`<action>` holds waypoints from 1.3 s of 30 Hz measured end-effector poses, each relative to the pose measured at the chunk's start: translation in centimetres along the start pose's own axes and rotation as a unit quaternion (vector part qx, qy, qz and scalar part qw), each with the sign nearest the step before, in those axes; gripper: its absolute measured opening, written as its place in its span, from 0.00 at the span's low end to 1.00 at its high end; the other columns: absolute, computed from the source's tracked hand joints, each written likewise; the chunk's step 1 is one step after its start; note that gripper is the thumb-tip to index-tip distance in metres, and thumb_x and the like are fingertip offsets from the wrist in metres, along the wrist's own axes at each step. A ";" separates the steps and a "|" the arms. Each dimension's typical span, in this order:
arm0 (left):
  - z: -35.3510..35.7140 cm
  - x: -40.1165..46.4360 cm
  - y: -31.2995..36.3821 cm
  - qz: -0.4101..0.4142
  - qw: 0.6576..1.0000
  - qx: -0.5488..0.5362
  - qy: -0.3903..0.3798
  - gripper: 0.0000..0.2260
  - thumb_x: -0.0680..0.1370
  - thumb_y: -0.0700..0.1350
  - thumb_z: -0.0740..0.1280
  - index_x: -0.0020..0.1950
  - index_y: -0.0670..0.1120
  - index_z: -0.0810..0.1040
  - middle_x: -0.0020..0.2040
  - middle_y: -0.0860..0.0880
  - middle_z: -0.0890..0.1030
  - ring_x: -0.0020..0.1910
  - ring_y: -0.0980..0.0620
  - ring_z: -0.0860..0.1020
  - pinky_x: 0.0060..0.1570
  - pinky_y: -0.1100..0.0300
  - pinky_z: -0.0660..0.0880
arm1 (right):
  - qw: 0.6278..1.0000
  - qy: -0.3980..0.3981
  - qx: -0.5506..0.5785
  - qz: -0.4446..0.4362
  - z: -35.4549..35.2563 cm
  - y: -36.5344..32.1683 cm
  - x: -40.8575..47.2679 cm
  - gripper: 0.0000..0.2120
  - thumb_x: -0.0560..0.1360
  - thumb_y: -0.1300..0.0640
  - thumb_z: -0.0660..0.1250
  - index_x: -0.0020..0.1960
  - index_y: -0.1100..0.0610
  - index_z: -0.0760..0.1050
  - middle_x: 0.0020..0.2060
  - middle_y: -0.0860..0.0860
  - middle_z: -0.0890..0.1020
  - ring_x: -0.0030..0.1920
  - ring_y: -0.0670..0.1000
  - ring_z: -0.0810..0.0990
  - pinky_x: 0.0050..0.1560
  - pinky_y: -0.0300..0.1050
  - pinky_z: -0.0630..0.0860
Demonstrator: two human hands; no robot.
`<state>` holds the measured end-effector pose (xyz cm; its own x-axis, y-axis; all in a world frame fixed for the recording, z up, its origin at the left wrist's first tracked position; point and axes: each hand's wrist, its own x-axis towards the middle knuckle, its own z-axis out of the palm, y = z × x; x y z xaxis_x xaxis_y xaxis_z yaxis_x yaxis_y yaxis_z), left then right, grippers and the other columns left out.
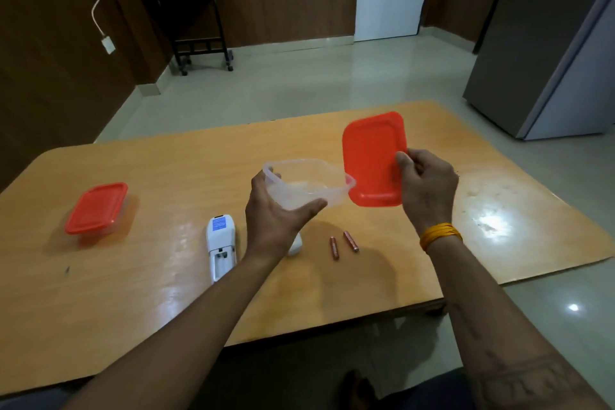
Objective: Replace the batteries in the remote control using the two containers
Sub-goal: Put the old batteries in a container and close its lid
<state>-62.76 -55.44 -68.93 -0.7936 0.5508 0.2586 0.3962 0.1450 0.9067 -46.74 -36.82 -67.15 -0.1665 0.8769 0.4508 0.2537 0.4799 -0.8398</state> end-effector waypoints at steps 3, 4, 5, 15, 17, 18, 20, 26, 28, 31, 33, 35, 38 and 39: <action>2.5 1.1 0.6 -0.025 0.999 -0.021 0.022 0.46 0.63 0.57 0.86 0.75 0.50 0.67 0.65 0.53 0.76 0.64 0.50 0.76 0.65 0.53 0.77 | 0.995 0.003 -0.004 0.095 -1.5 1.9 0.7 0.13 0.82 0.52 0.69 0.51 0.62 0.87 0.41 0.54 0.85 0.45 0.58 0.83 0.50 0.61 0.83; 3.3 1.4 0.6 -0.039 0.998 -0.031 0.025 0.46 0.63 0.57 0.86 0.75 0.49 0.67 0.66 0.52 0.76 0.66 0.50 0.76 0.67 0.50 0.76 | 0.993 -0.002 -0.017 0.114 -1.8 2.4 0.9 0.14 0.82 0.53 0.69 0.49 0.64 0.86 0.40 0.57 0.85 0.45 0.61 0.83 0.50 0.62 0.83; 4.1 1.6 0.5 -0.052 0.998 -0.039 0.026 0.47 0.63 0.58 0.86 0.75 0.49 0.66 0.67 0.52 0.76 0.67 0.49 0.75 0.69 0.49 0.75 | 0.991 -0.008 -0.031 0.128 -2.0 2.8 1.0 0.16 0.81 0.53 0.69 0.47 0.66 0.85 0.40 0.61 0.86 0.45 0.65 0.83 0.50 0.63 0.83; 9.1 2.3 0.8 -0.146 0.988 -0.051 0.011 0.52 0.64 0.49 0.85 0.81 0.47 0.60 0.76 0.46 0.66 0.74 0.47 0.69 0.72 0.51 0.71 | 0.959 -0.074 -0.212 0.176 -3.3 5.8 1.8 0.13 0.81 0.53 0.70 0.48 0.61 0.87 0.45 0.61 0.87 0.45 0.63 0.83 0.48 0.51 0.81; 9.4 2.1 0.8 -0.154 0.986 -0.065 0.017 0.47 0.63 0.47 0.85 0.77 0.49 0.64 0.74 0.47 0.68 0.71 0.47 0.72 0.69 0.50 0.74 | 0.949 -0.099 -0.238 0.182 -3.4 5.8 1.9 0.12 0.80 0.54 0.69 0.49 0.61 0.87 0.46 0.62 0.87 0.47 0.66 0.83 0.50 0.52 0.82; 9.5 1.9 0.9 -0.158 0.985 -0.074 0.020 0.46 0.63 0.46 0.85 0.76 0.49 0.65 0.73 0.47 0.69 0.70 0.46 0.72 0.68 0.50 0.74 | 0.945 -0.110 -0.249 0.183 -3.3 5.7 1.9 0.11 0.79 0.55 0.69 0.48 0.61 0.87 0.45 0.62 0.86 0.46 0.66 0.83 0.49 0.51 0.82; 9.5 1.6 1.0 -0.177 0.979 -0.096 0.016 0.45 0.63 0.47 0.84 0.75 0.49 0.66 0.73 0.48 0.70 0.68 0.47 0.73 0.67 0.50 0.74 | 0.937 -0.125 -0.267 0.185 -3.2 5.4 1.9 0.10 0.77 0.56 0.69 0.43 0.61 0.85 0.43 0.62 0.85 0.43 0.65 0.81 0.44 0.48 0.78; 8.7 1.1 1.8 -0.235 0.963 -0.133 0.008 0.51 0.53 0.57 0.80 0.73 0.48 0.66 0.70 0.49 0.76 0.68 0.46 0.76 0.69 0.46 0.75 | 0.925 -0.140 -0.313 0.166 -3.1 4.6 1.2 0.08 0.76 0.58 0.67 0.42 0.63 0.79 0.41 0.61 0.81 0.44 0.65 0.79 0.42 0.47 0.74; 8.2 0.8 2.2 -0.253 0.959 -0.126 0.004 0.54 0.55 0.57 0.80 0.77 0.46 0.63 0.72 0.49 0.74 0.71 0.45 0.74 0.71 0.45 0.73 | 0.923 -0.144 -0.325 0.146 -3.0 4.2 0.9 0.06 0.75 0.60 0.66 0.41 0.62 0.75 0.40 0.60 0.78 0.45 0.64 0.75 0.42 0.47 0.70; 7.3 0.0 2.9 -0.254 0.961 -0.113 0.004 0.48 0.63 0.52 0.81 0.79 0.45 0.62 0.74 0.49 0.73 0.73 0.47 0.72 0.72 0.49 0.72 | 0.918 -0.143 -0.353 0.112 -2.8 3.3 0.4 0.10 0.78 0.59 0.64 0.53 0.63 0.81 0.51 0.61 0.81 0.58 0.67 0.76 0.50 0.52 0.75; 6.7 -0.8 3.2 -0.224 0.971 -0.084 0.008 0.47 0.70 0.47 0.81 0.83 0.47 0.58 0.79 0.50 0.67 0.75 0.50 0.68 0.71 0.53 0.69 | 0.919 -0.142 -0.358 0.083 -2.6 2.5 0.0 0.15 0.79 0.58 0.64 0.60 0.62 0.82 0.56 0.61 0.82 0.62 0.66 0.75 0.56 0.53 0.76; 5.9 -1.8 3.5 -0.160 0.987 -0.021 0.014 0.44 0.73 0.45 0.80 0.83 0.48 0.59 0.80 0.49 0.64 0.75 0.50 0.69 0.72 0.54 0.70 | 0.929 -0.147 -0.335 0.058 -2.3 1.5 -0.4 0.15 0.77 0.58 0.65 0.61 0.60 0.82 0.56 0.59 0.83 0.61 0.65 0.76 0.57 0.53 0.76; 4.8 -3.1 3.3 -0.073 0.996 0.040 0.027 0.23 0.73 0.44 0.78 0.67 0.52 0.78 0.63 0.55 0.78 0.54 0.53 0.81 0.61 0.51 0.79 | 0.940 -0.182 -0.284 0.042 -1.4 -0.2 -1.4 0.10 0.73 0.57 0.68 0.51 0.56 0.86 0.48 0.56 0.86 0.52 0.62 0.82 0.51 0.50 0.80; 4.6 -3.5 3.2 -0.064 0.997 0.048 0.023 0.15 0.74 0.44 0.77 0.59 0.53 0.81 0.55 0.57 0.82 0.50 0.54 0.82 0.57 0.51 0.81 | 0.936 -0.210 -0.280 0.043 -1.0 -0.7 -1.9 0.07 0.72 0.57 0.70 0.46 0.56 0.85 0.43 0.55 0.86 0.47 0.60 0.82 0.47 0.48 0.80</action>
<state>-56.61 -53.09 -68.51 -0.8602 0.4842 0.1601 0.3307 0.2905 0.8979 -45.67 -38.76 -67.11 -0.4518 0.8822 0.1323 0.7237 0.4492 -0.5239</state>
